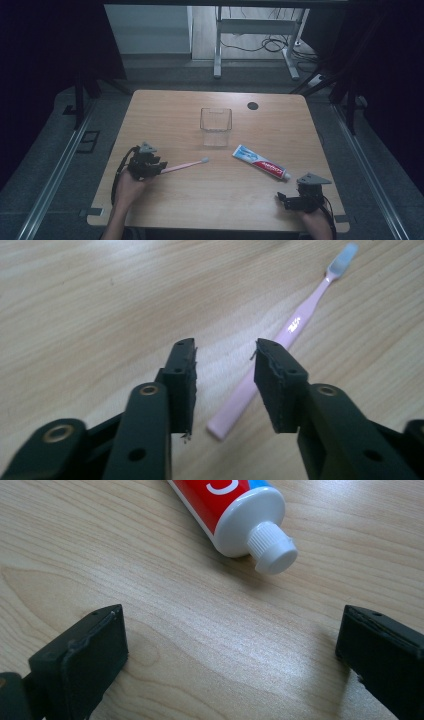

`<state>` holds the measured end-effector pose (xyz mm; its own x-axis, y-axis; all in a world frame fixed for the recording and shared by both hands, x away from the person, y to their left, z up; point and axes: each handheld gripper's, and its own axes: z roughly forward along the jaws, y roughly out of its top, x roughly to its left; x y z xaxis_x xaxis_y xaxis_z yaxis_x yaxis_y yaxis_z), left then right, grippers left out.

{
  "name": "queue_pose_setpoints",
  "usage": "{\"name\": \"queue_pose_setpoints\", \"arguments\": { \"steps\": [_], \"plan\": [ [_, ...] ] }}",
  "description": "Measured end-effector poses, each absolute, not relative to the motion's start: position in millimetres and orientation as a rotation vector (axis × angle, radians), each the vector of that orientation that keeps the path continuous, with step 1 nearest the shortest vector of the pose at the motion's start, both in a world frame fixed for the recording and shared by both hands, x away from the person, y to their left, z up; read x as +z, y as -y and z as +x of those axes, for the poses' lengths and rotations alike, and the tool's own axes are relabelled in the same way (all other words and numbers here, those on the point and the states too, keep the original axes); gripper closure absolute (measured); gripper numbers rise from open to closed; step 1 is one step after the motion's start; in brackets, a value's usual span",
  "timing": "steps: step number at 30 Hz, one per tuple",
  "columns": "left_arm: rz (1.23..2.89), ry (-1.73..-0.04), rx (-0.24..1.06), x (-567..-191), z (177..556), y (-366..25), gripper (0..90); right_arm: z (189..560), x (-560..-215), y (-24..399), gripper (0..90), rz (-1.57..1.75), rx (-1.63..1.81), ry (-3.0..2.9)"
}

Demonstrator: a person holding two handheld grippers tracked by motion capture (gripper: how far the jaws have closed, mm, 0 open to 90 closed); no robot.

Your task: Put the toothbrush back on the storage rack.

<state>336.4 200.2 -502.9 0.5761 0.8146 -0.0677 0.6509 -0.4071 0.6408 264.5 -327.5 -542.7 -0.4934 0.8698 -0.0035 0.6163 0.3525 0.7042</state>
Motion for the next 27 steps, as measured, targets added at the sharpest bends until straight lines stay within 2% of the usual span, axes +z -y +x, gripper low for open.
{"name": "queue_pose_setpoints", "arguments": {
  "steps": [7, 11, 19, 22, 27],
  "plan": [
    [2.279, -1.088, 0.327, -501, 358, -190, 78.1, 264, -543, 327, 0.0, 1.306, 0.922, -2.241],
    [2.311, -1.085, 0.291, -504, 369, -183, 82.8, 265, -543, 328, 0.0, 1.303, 0.921, -2.242],
    [2.368, -1.056, 0.264, -515, 371, -175, 80.4, 265, -543, 328, 0.0, 1.303, 0.921, -2.242],
    [2.373, -1.056, 0.266, -519, 368, -175, 76.0, 265, -543, 328, 0.0, 1.303, 0.921, -2.242],
    [2.372, -1.048, 0.26, -521, 362, -176, 73.6, 265, -543, 328, 0.0, 1.303, 0.921, -2.242]
  ]
}}
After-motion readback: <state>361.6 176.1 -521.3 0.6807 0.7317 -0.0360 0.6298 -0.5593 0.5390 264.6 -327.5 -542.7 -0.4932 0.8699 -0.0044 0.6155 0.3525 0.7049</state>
